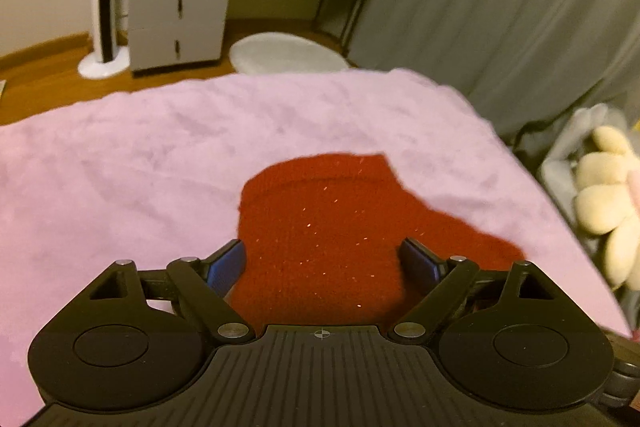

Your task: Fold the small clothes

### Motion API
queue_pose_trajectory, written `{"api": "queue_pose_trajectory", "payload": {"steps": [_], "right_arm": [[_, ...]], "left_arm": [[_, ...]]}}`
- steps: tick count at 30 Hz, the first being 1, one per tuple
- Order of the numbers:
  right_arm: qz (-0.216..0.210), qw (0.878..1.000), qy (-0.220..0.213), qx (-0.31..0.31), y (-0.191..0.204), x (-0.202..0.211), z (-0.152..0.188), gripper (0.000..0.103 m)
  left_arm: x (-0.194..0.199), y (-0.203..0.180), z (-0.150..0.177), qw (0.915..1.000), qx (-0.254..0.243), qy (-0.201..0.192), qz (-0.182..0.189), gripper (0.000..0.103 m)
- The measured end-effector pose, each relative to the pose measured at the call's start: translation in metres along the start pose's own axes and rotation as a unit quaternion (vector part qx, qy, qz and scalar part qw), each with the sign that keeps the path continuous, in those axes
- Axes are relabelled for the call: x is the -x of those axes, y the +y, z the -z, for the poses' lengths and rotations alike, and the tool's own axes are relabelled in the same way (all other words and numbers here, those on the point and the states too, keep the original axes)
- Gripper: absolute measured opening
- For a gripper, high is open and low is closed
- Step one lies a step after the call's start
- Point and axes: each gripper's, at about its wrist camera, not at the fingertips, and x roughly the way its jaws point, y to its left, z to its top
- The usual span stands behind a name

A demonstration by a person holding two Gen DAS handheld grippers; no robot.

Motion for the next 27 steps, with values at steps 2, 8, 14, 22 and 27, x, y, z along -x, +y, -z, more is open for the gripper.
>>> {"api": "queue_pose_trajectory", "payload": {"steps": [2,8,14,22,27], "right_arm": [[0.005,1.000,-0.010,0.008,-0.001,-0.007,0.003,0.039],[0.025,0.996,-0.058,0.063,0.008,-0.027,0.014,0.040],[0.035,0.994,-0.079,0.072,0.012,-0.016,0.021,0.044],[0.022,0.997,-0.060,0.049,0.029,0.069,0.061,0.056],[0.037,0.996,-0.055,0.063,0.040,0.094,0.079,0.056]], "left_arm": [[-0.007,-0.002,0.003,0.9999,-0.005,-0.008,-0.007,0.091],[-0.033,-0.012,0.015,0.9981,-0.029,-0.028,-0.047,0.092],[-0.022,-0.015,0.019,0.9966,-0.048,-0.025,-0.063,0.096],[0.078,0.010,0.063,0.9979,-0.055,-0.033,0.013,0.095],[0.106,0.018,0.089,0.9960,-0.084,-0.029,0.008,0.095]]}}
